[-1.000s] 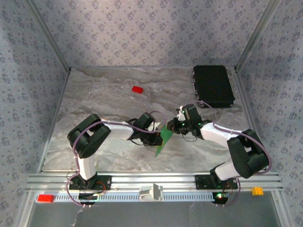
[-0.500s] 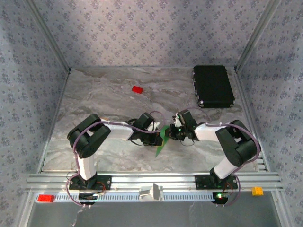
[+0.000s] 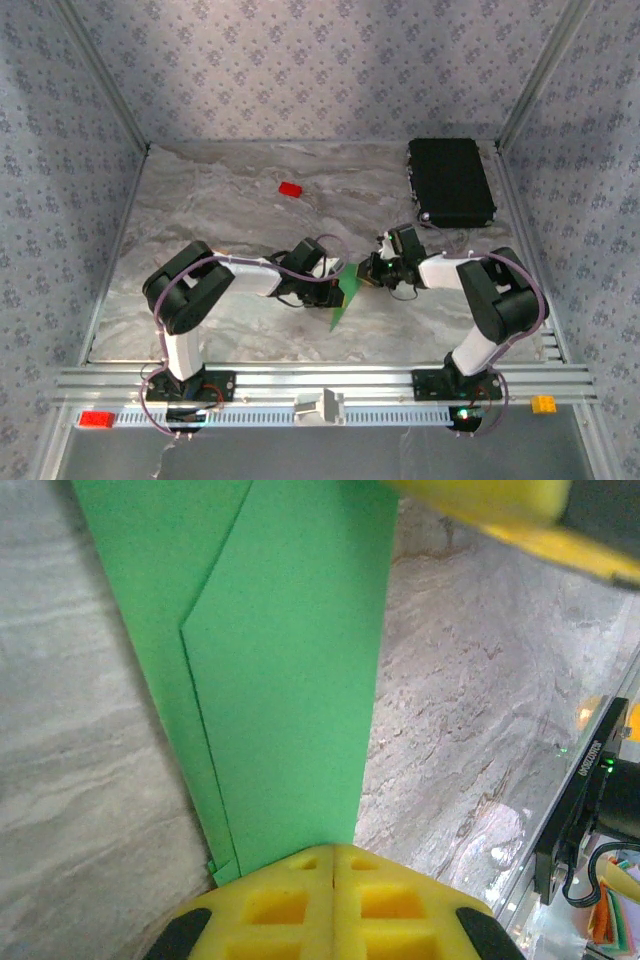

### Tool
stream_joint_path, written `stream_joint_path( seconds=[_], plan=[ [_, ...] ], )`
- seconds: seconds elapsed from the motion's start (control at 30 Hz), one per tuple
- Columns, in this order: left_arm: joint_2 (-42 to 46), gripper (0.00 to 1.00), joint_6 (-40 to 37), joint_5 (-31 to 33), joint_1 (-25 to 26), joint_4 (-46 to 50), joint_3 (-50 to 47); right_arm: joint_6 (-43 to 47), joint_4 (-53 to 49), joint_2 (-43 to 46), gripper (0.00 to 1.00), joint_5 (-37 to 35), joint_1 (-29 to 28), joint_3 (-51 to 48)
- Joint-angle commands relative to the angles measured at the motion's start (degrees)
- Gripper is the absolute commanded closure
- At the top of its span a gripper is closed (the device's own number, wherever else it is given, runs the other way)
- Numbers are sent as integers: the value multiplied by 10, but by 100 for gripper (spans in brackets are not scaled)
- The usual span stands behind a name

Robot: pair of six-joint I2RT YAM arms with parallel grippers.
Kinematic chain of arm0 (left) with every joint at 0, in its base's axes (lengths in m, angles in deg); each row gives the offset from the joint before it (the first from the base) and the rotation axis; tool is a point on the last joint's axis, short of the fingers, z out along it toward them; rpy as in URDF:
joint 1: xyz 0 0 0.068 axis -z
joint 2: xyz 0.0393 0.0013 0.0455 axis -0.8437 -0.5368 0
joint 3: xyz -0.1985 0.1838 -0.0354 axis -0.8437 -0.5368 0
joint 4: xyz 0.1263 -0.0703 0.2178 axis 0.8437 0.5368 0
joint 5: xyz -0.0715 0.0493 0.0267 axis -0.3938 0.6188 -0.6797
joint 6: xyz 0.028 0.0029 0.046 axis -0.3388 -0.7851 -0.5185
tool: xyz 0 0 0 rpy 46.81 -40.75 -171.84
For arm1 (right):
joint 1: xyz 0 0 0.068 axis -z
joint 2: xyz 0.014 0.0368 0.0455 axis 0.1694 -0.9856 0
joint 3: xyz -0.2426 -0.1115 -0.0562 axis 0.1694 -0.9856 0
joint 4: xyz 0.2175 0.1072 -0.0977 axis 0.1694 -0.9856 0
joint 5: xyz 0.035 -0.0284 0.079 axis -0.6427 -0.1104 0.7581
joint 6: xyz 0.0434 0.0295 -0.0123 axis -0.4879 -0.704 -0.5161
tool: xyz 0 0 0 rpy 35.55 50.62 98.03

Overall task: Fold a paper plane with a square sheet of paper (pick it up from the middle)
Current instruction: Fold the wing for the fifth time at the center of the table.

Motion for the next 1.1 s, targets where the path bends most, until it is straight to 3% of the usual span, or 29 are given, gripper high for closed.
stream_joint_path(
  seconds=[0.0, 0.47, 0.67, 0.87, 1.07],
  plan=[
    [-20, 100, -6, 11, 0, 73, -19, 24, -39, -8, 91, -63, 20, 17],
    [-5, 100, -50, 15, -14, 109, -36, 32, -102, 4, 91, -139, 42, 54],
    [-2, 100, -60, 1, -14, 108, -36, 36, -121, 59, 91, -143, 44, 47],
    [3, 100, -60, 0, -14, 103, -39, 55, -117, 122, 89, -89, 19, 45],
    [7, 100, -52, -1, -14, 99, -36, 49, -90, 65, 89, -30, -37, 43]
  ],
)
